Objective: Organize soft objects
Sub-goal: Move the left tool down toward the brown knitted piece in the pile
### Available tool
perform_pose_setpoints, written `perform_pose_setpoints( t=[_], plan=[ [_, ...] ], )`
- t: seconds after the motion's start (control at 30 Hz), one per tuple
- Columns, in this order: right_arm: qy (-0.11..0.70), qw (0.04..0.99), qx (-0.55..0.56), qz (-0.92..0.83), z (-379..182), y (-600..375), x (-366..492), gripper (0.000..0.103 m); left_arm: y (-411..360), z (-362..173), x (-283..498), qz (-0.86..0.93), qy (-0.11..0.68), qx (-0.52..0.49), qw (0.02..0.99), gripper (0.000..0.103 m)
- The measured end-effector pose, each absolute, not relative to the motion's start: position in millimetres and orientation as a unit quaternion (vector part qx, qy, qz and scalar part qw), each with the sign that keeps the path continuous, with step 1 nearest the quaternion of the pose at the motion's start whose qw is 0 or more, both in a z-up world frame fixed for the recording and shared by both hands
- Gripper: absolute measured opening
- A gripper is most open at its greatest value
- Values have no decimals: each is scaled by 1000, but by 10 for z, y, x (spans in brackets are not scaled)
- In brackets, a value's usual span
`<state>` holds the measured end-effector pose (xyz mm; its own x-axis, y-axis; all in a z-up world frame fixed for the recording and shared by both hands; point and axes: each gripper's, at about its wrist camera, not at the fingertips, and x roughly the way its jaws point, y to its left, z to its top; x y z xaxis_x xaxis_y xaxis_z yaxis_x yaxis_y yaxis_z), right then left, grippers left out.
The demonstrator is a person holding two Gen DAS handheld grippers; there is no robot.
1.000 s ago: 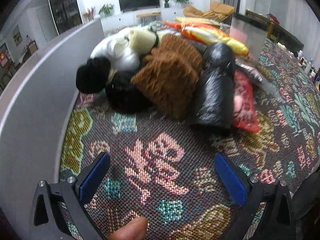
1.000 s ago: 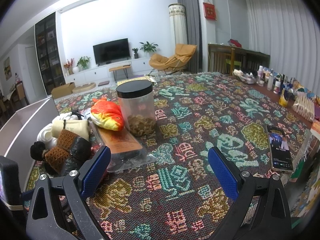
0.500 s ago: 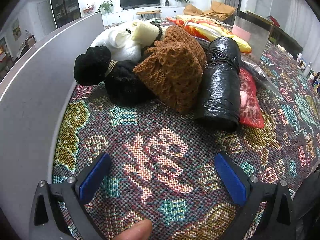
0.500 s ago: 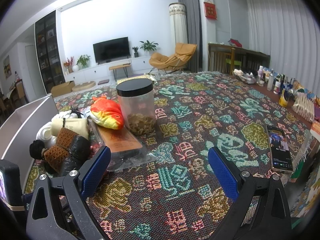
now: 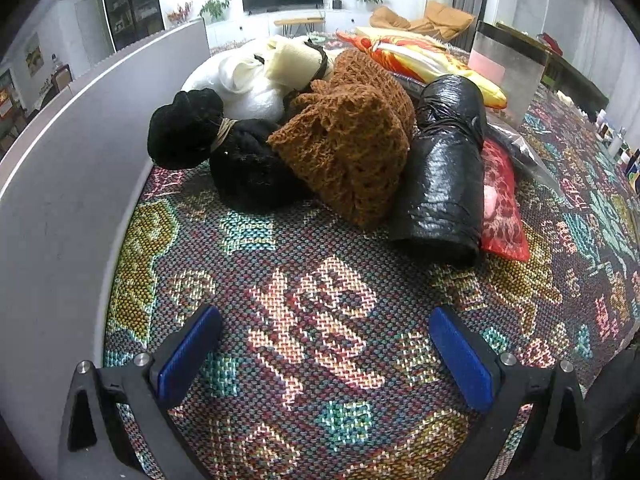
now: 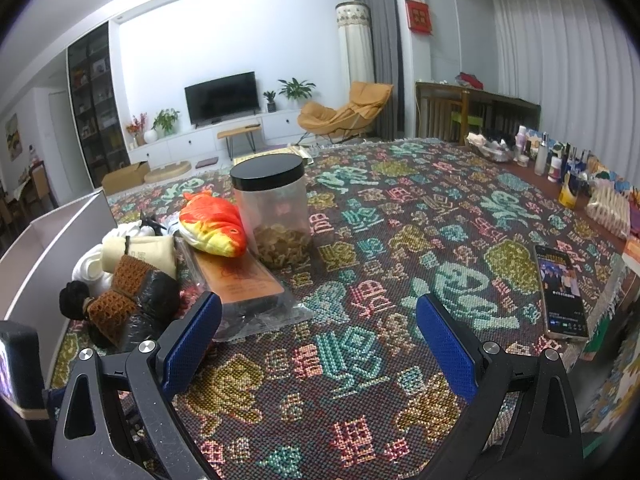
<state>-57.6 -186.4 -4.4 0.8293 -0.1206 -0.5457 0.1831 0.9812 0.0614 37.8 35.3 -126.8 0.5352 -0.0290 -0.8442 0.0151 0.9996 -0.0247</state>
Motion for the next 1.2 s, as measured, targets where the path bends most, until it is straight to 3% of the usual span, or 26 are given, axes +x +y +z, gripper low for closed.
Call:
perform_pose_setpoints(
  t=[0.3, 0.67, 1.0, 1.1, 1.2],
  plan=[
    [288, 953, 58, -78, -49, -1872, -545, 99, 387, -1259, 799, -32, 492, 3, 870, 103],
    [317, 942, 83, -70, -132, -1953, -456, 99, 412, -1295, 936, -71, 447, 26, 891, 103],
    [370, 873, 316, -14, -529, -2600, -364, 99, 422, -1300, 920, -71, 445, 24, 893, 103],
    [399, 872, 283, 12, -520, -2461, -206, 99, 417, -1299, 931, -71, 445, 23, 893, 103],
    [406, 895, 182, 36, -380, -2183, 67, 99, 418, -1299, 916, -71, 444, 23, 893, 103]
  ],
)
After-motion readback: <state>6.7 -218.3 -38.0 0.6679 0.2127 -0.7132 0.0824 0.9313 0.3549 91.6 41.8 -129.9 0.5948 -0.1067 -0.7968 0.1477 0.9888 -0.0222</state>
